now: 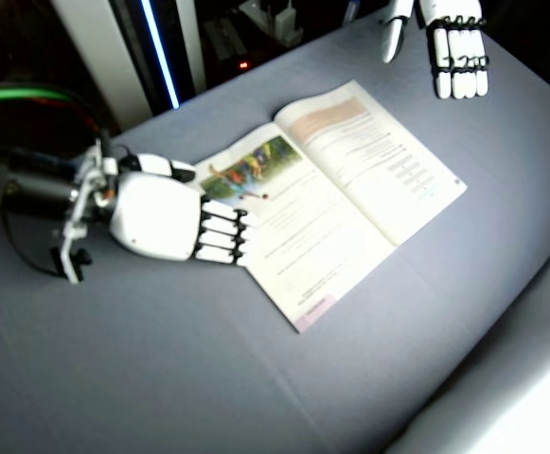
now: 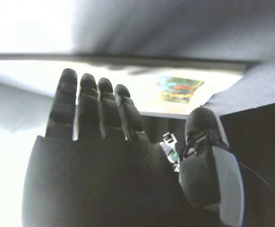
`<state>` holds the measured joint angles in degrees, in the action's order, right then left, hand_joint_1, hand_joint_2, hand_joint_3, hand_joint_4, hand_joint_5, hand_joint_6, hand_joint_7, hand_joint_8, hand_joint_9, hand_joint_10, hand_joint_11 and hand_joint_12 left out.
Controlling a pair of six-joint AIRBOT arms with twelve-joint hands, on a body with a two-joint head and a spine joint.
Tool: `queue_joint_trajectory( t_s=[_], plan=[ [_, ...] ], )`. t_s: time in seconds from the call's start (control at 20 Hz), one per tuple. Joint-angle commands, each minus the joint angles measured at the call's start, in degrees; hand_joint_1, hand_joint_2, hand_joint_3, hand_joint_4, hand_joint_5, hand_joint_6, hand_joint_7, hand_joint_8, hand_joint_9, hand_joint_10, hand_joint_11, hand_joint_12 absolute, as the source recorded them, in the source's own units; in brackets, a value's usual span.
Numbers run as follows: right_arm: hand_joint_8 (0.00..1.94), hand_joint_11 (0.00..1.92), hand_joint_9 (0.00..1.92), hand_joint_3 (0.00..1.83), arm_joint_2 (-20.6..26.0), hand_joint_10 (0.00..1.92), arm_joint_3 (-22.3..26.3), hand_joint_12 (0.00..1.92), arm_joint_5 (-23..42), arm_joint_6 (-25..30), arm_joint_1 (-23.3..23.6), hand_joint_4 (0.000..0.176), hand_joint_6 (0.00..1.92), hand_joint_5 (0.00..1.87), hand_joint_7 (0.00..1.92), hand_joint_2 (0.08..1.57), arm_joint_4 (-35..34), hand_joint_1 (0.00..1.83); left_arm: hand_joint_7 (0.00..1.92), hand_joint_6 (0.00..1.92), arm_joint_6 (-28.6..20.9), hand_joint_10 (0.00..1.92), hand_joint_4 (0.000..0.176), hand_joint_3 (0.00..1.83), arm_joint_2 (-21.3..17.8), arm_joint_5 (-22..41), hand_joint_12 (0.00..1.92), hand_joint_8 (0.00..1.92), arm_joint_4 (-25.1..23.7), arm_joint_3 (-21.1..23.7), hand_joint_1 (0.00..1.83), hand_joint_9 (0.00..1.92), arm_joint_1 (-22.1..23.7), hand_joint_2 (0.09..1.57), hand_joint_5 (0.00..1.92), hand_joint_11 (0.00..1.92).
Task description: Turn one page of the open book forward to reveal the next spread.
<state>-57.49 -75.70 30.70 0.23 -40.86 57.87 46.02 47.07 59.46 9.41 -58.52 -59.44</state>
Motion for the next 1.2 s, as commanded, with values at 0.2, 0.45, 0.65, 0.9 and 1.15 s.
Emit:
queue_joint_trajectory(
  t_s=[0.2, 0.45, 0.65, 0.9, 1.15],
  plan=[
    [0.00, 0.02, 0.00, 0.00, -2.51, 0.00, -1.12, 0.01, 3.03, 0.52, 0.93, 0.000, 0.01, 0.01, 0.00, 1.21, -1.32, 0.00, 0.02, 0.00, -0.48, 0.00, 0.000, 0.00, 0.25, 6.21, 0.00, 0.00, -0.12, -0.34, 0.00, 0.01, 1.19, 1.36, 0.06, 0.00],
    [0.00, 0.00, 0.00, 0.00, -6.24, 0.00, -2.71, 0.00, 3.99, 0.46, 4.05, 0.000, 0.00, 0.00, 0.00, 1.20, -1.21, 0.00, 0.02, 0.00, -0.74, 0.00, 0.000, 0.00, 0.18, 6.80, 0.00, 0.00, -0.09, -0.39, 0.00, 0.01, 1.19, 1.35, 0.06, 0.01],
    [0.00, 0.00, 0.00, 0.01, -9.15, 0.00, -3.96, 0.00, 4.99, 0.39, 6.83, 0.000, 0.00, 0.00, 0.00, 1.24, -1.22, 0.00, 0.03, 0.01, -0.76, 0.00, 0.000, 0.00, -0.03, 7.56, 0.01, 0.01, 0.47, -0.51, 0.00, 0.01, 1.20, 1.35, 0.07, 0.01],
    [0.00, 0.00, 0.00, 0.00, -15.21, 0.00, -6.52, 0.00, 7.52, 0.18, 11.05, 0.000, 0.00, 0.01, 0.00, 1.24, -1.24, 0.00, 0.00, 0.00, -0.76, 0.00, 0.000, 0.00, -0.79, 8.77, 0.00, 0.00, 2.03, -1.18, 0.00, 0.00, 1.20, 1.32, 0.05, 0.00],
    [0.01, 0.02, 0.02, 0.00, -19.82, 0.01, -7.61, 0.01, 10.41, -0.23, 13.70, 0.000, 0.01, 0.03, 0.02, 1.24, -1.02, 0.00, 0.03, 0.01, -0.76, 0.01, 0.000, 0.00, -1.81, 10.82, 0.00, 0.01, 4.95, -2.21, 0.00, 0.02, 1.19, 1.27, 0.06, 0.00]
  ],
)
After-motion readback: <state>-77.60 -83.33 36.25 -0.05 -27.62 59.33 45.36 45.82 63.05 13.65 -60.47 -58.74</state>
